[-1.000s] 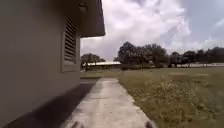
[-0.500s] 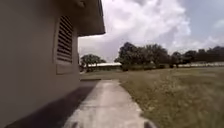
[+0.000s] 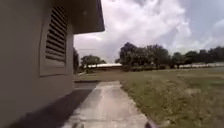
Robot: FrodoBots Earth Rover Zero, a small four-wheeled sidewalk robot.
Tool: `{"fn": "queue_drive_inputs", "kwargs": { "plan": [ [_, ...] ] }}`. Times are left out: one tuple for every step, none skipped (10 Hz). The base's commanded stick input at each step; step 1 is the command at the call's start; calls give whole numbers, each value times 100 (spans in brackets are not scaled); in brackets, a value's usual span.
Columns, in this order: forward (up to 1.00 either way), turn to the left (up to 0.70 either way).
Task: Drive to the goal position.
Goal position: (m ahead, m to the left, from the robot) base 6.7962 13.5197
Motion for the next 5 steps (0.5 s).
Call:
{"fn": "queue_drive_inputs", "kwargs": {
  "plan": [
    [85,0],
    [85,0],
    [85,0],
    [85,34],
    [85,34]
  ]
}}
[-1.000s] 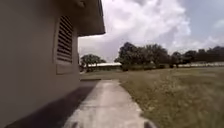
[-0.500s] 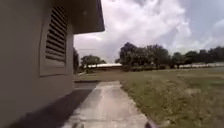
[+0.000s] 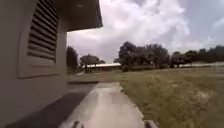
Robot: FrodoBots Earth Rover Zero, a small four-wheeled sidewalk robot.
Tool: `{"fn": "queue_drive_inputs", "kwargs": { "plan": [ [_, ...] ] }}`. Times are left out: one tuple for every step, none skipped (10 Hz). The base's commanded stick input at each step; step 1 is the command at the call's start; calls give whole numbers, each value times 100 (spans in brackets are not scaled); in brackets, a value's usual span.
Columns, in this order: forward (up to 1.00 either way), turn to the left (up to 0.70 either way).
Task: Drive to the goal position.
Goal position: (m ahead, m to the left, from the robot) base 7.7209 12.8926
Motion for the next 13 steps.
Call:
{"fn": "queue_drive_inputs", "kwargs": {
  "plan": [
    [85,34],
    [85,34],
    [85,34],
    [85,34],
    [85,34],
    [85,34],
    [85,34],
    [85,34],
    [85,34],
    [85,34],
    [85,34],
    [85,20],
    [85,6]
  ]
}}
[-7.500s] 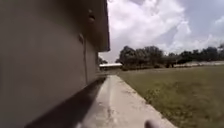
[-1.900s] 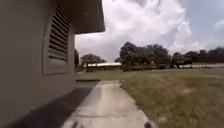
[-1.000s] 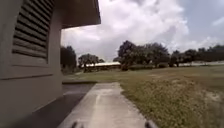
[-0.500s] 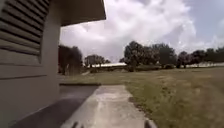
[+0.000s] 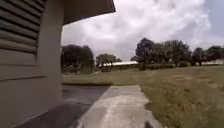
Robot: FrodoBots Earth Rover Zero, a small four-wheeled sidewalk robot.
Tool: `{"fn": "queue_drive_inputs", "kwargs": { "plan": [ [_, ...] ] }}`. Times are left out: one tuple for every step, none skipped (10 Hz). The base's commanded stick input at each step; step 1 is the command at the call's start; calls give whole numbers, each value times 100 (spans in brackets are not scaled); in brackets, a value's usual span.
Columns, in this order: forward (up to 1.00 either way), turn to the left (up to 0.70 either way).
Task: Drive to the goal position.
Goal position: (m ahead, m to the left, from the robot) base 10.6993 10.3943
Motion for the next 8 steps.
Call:
{"fn": "queue_drive_inputs", "kwargs": {
  "plan": [
    [85,0],
    [85,0],
    [85,0],
    [85,0],
    [85,5],
    [85,13],
    [85,21],
    [85,27]
  ]
}}
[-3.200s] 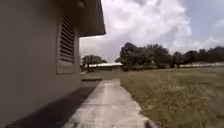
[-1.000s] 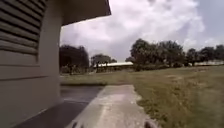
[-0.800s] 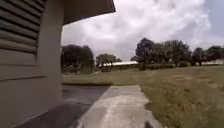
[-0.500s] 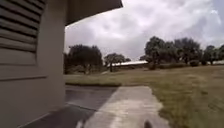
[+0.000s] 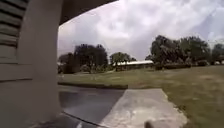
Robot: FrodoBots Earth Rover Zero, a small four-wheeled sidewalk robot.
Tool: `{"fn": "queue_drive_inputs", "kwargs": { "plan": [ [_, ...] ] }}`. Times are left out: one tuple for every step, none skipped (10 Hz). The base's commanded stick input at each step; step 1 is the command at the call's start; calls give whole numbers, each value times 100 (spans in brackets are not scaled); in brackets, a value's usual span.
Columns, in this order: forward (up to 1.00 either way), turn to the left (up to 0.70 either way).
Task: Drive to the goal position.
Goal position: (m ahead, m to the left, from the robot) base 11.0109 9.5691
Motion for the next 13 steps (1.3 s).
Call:
{"fn": "queue_drive_inputs", "kwargs": {
  "plan": [
    [85,32],
    [85,34],
    [85,18],
    [85,0],
    [85,4],
    [85,18],
    [85,31],
    [85,34],
    [75,33],
    [65,33],
    [65,33],
    [65,33],
    [63,32]
  ]
}}
